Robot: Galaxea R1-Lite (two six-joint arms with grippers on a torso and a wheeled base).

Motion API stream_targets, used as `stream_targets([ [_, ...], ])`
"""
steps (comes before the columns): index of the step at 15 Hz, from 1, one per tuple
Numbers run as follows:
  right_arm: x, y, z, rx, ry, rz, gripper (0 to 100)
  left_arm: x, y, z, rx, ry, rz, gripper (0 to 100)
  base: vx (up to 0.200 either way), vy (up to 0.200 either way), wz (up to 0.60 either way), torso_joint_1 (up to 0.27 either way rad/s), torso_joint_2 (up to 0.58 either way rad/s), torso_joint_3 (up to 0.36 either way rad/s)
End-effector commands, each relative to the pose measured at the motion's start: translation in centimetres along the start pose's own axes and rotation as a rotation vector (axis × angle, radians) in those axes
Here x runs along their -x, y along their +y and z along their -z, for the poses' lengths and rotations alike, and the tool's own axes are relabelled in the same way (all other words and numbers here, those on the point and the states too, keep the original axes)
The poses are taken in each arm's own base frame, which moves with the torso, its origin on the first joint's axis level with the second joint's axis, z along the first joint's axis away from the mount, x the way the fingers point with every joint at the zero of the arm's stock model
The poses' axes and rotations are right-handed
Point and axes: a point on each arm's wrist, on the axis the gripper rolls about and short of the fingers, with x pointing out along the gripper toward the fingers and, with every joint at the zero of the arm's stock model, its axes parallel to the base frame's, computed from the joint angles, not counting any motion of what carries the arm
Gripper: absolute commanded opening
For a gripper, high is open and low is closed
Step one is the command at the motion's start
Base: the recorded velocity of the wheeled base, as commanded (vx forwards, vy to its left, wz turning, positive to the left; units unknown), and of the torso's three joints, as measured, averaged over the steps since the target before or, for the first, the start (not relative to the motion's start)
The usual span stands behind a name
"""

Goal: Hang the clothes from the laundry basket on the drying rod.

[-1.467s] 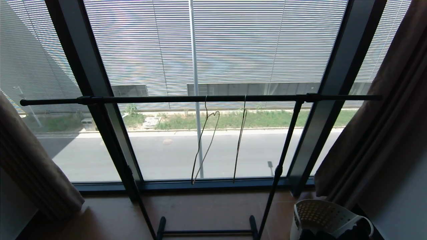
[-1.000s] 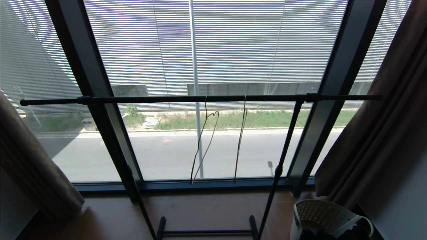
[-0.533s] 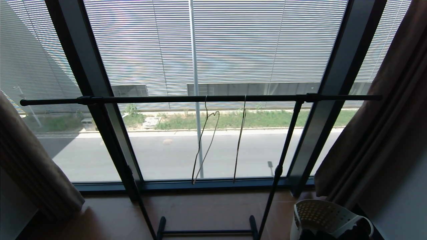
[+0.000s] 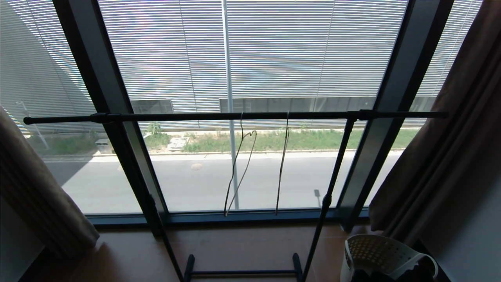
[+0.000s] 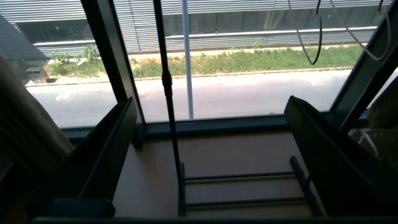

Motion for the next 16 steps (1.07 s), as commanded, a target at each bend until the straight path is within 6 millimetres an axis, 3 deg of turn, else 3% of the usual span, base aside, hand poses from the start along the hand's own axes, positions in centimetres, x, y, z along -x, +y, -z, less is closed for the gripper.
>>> stream_targets([
  [1,0.00,0.00,0.00,-0.001,0.000,0.000,100,0.00,0.00,-0.03,-0.001,0.001,0.000,100,0.000,0.000,0.00,0.000,0.00,0.000],
  [6,0.00,0.00,0.00,0.002,0.000,0.000,100,-0.03,0.00,0.01,-0.001,0.004,0.001,100,0.000,0.000,0.00,-0.017,0.03,0.023],
  [16,0.00,0.00,0.00,0.004,0.000,-0.002,100,-0.01,0.00,-0.03,0.000,0.002,0.004,100,0.000,0.000,0.00,-0.142,0.34,0.192],
])
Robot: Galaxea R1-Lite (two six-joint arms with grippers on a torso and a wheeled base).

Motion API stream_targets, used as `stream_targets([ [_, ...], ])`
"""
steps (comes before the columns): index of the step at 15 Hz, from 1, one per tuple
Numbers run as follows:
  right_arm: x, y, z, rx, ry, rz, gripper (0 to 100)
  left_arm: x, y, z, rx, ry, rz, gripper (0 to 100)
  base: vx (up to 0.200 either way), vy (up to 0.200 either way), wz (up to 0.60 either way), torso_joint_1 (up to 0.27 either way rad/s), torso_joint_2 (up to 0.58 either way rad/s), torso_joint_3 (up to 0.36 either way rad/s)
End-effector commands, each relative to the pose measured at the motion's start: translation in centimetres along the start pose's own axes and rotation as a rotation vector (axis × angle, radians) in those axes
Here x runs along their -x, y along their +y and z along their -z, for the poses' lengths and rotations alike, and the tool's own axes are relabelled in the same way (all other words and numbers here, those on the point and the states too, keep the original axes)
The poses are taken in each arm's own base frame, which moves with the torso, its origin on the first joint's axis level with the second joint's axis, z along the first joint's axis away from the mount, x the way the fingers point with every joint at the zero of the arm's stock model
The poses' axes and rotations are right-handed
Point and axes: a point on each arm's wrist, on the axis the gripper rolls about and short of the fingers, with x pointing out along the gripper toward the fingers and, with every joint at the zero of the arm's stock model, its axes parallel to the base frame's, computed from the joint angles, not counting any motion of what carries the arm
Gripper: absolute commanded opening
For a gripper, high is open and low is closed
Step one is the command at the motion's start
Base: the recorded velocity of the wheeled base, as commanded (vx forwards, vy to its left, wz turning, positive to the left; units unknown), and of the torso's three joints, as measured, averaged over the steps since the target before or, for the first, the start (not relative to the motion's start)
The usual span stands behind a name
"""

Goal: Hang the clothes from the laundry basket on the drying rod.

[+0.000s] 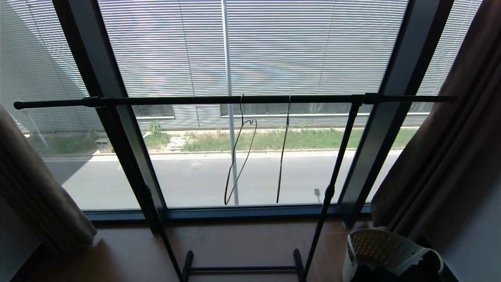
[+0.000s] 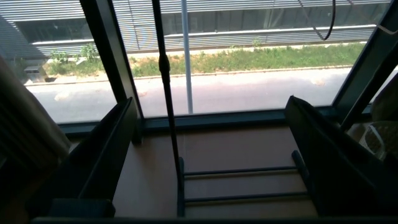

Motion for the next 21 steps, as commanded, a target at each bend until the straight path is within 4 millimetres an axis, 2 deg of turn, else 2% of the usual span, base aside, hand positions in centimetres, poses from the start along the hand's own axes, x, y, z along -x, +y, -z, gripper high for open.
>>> stream_targets([
  [1,0.00,0.00,0.03,-0.001,0.001,0.000,100,-0.02,0.00,0.00,-0.003,0.003,0.001,100,0.000,0.000,0.00,-0.144,0.34,0.203],
  [9,0.01,0.00,-0.02,0.003,0.000,-0.002,100,-0.02,0.00,0.00,0.002,0.003,0.000,100,0.000,0.000,0.00,-0.154,0.39,0.233],
  [21,0.01,0.00,-0.02,0.005,0.000,-0.002,100,-0.02,0.00,0.00,0.000,0.003,0.000,100,0.000,0.000,0.00,-0.179,0.53,0.345],
])
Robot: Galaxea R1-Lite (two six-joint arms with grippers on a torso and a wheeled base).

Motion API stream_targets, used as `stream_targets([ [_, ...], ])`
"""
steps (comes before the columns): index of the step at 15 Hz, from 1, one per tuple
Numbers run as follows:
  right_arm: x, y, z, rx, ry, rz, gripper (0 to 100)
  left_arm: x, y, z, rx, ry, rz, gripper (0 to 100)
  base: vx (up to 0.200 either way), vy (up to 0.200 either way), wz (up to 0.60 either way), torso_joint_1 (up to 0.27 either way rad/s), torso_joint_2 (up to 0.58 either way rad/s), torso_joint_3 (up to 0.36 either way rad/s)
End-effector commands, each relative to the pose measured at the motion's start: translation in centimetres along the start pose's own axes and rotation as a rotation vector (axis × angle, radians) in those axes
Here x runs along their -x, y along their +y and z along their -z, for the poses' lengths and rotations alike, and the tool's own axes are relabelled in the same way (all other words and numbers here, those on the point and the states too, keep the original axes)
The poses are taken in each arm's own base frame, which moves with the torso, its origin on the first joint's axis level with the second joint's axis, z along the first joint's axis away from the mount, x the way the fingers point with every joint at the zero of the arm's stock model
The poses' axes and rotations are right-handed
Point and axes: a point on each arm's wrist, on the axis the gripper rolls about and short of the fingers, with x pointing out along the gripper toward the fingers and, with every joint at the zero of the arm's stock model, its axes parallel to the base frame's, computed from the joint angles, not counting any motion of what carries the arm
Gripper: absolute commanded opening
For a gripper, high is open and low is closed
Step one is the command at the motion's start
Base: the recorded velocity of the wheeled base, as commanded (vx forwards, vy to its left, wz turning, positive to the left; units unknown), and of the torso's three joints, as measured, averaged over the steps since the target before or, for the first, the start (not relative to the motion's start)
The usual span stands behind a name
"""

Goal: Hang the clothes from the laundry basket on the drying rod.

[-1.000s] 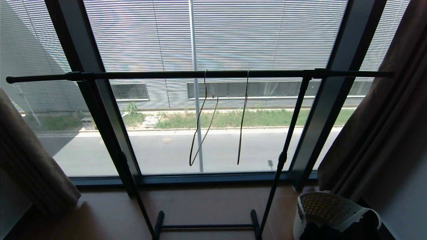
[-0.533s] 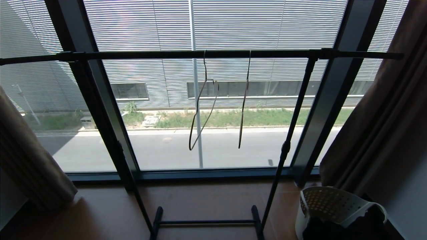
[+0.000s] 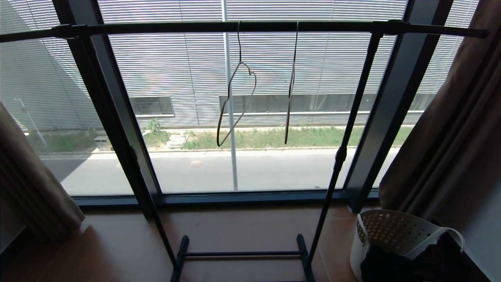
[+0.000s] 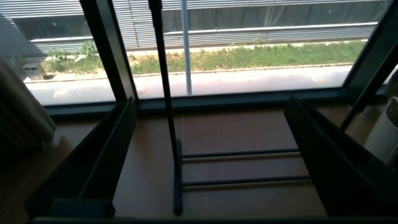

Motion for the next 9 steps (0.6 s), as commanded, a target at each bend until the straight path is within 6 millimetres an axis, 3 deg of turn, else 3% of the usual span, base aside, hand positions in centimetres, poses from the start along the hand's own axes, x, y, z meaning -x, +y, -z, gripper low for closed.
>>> stream_targets([
  [1,0.00,0.00,0.00,-0.001,-0.001,0.000,100,-0.01,0.00,0.00,0.000,0.002,0.001,100,0.000,0.000,0.00,-0.134,0.49,0.354],
  [3,0.00,0.00,0.00,0.000,-0.001,0.000,100,-0.01,0.00,-0.02,0.000,0.000,0.000,100,0.000,0.000,0.00,-0.117,0.44,0.334],
  [5,0.00,0.00,0.00,0.002,-0.001,0.000,100,-0.01,0.00,0.00,0.000,0.002,0.001,100,0.000,0.000,0.00,-0.044,0.18,0.134],
  [9,0.00,0.00,0.00,0.000,-0.001,0.000,100,-0.01,0.00,0.00,0.000,0.002,0.002,100,0.000,0.000,-0.60,-0.010,0.04,0.031],
])
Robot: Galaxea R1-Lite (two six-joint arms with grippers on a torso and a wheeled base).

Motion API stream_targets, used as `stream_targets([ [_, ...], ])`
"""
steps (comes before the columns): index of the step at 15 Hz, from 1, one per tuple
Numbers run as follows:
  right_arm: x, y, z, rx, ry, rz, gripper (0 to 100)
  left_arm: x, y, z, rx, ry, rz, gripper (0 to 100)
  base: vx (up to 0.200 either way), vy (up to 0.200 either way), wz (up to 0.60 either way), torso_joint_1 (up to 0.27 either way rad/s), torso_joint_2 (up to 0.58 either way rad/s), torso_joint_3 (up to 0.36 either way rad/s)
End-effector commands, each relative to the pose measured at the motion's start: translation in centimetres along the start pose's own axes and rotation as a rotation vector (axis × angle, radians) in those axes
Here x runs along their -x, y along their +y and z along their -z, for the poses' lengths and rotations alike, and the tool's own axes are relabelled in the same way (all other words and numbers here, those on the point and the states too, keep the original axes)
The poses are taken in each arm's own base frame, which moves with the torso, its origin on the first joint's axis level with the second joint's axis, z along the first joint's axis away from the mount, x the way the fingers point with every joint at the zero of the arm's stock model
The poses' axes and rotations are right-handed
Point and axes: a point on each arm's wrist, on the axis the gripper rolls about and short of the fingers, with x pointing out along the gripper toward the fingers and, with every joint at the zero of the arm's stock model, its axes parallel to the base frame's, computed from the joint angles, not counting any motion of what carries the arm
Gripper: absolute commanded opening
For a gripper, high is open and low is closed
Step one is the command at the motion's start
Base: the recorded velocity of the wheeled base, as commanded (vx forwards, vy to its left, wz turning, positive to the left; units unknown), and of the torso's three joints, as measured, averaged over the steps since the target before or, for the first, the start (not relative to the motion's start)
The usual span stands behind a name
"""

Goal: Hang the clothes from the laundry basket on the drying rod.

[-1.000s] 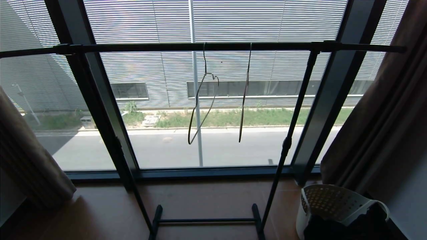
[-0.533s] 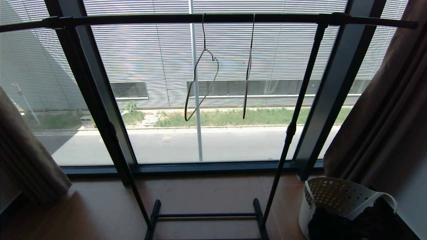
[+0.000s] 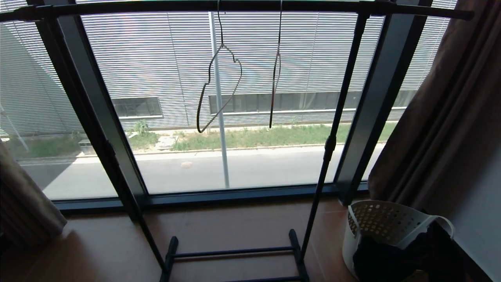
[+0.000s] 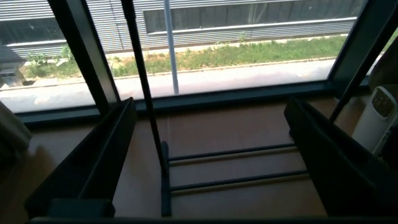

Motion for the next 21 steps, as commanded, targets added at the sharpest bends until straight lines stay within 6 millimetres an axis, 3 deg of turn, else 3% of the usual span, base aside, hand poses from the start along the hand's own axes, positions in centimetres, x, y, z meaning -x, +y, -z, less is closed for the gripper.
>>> stream_targets([
  [1,0.00,0.00,0.00,0.000,0.000,0.000,100,-0.01,0.00,0.00,0.000,0.002,0.000,100,0.000,0.000,-0.60,0.007,0.01,0.007],
  [5,0.00,0.00,0.00,-0.002,0.000,0.000,100,-0.01,0.00,0.00,0.000,0.002,0.000,100,0.000,0.000,-0.45,0.001,0.00,0.005],
  [13,0.00,0.00,0.00,-0.002,0.000,0.000,100,-0.01,-0.01,0.00,0.000,0.002,-0.001,100,0.000,-0.200,0.00,0.003,0.00,0.001],
  [21,0.00,0.00,0.00,-0.003,0.000,0.000,100,-0.01,-0.01,0.00,-0.001,0.002,0.002,100,0.175,-0.075,0.00,0.001,0.00,0.002],
])
